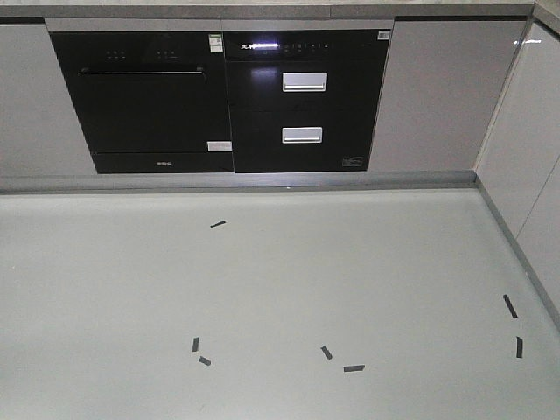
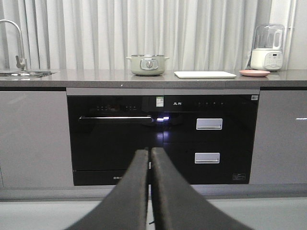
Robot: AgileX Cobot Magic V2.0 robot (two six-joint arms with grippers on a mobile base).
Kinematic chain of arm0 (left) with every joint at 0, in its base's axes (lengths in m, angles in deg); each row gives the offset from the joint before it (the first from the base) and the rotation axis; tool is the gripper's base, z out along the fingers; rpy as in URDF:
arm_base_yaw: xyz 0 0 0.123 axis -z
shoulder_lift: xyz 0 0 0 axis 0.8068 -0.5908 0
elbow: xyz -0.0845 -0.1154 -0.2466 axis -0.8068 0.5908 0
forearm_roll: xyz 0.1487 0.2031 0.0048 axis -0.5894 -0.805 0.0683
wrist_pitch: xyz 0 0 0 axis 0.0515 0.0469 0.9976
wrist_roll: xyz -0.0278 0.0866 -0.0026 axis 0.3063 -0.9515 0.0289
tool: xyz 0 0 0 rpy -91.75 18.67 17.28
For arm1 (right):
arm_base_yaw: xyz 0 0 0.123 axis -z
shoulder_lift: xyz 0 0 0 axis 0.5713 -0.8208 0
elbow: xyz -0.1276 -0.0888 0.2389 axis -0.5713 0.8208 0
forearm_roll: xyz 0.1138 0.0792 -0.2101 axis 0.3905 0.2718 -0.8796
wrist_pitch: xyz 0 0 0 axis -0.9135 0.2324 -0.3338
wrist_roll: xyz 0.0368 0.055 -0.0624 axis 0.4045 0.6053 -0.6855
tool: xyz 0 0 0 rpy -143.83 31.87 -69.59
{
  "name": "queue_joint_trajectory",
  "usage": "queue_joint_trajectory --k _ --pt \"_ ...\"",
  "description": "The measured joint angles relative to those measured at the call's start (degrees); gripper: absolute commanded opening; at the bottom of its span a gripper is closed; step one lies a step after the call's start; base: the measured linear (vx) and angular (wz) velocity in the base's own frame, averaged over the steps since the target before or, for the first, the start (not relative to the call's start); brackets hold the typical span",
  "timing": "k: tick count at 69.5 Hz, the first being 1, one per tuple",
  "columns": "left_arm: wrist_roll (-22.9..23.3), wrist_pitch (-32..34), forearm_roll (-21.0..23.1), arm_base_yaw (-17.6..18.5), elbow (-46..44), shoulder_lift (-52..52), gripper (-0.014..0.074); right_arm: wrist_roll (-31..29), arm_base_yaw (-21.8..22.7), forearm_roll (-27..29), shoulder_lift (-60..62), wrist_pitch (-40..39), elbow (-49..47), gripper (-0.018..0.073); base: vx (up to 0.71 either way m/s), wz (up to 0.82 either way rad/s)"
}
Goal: Transfer vegetables to tray and serve
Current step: 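Drive the base toward the counter with the pot and tray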
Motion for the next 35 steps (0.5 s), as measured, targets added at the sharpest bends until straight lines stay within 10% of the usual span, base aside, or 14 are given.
queue_joint_trajectory --k 35 --pt "0.00 0.00 0.00 0.00 0.00 0.00 -0.0006 0.00 0.00 0.00 0.00 0.00 0.00 -0.0004 0.02 0.03"
